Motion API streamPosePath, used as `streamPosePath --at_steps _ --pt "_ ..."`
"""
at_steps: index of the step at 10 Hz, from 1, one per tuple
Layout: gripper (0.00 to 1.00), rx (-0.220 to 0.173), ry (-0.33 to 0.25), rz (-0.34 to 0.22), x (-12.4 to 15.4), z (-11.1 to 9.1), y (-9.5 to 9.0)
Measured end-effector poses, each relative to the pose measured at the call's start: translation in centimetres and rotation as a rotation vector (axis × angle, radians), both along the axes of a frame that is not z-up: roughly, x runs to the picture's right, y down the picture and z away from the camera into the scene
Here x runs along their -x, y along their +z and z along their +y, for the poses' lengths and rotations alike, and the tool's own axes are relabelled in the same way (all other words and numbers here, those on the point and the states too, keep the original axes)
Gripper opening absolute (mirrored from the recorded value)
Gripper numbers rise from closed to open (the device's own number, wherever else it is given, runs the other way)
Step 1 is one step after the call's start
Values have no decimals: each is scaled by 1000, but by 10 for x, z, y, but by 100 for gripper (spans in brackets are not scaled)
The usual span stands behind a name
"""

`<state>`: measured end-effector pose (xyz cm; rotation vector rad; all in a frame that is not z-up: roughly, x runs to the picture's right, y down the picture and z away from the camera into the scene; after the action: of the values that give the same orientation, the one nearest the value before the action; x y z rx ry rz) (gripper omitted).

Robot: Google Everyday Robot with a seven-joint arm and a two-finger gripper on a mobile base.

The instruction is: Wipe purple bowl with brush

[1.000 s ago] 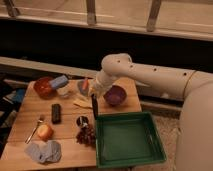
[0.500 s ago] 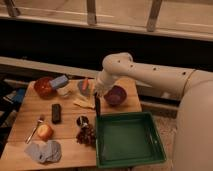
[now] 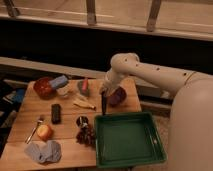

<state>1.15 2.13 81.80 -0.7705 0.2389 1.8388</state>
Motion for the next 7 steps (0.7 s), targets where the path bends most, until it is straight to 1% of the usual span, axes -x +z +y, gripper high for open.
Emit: streamPosePath --at_steps 2,3,5,7 --pt "0 45 10 6 -9 14 11" --pt "0 59 11 9 -11 17 13" --pt "0 83 10 24 -20 23 14" --pt "0 106 17 54 -30 27 13"
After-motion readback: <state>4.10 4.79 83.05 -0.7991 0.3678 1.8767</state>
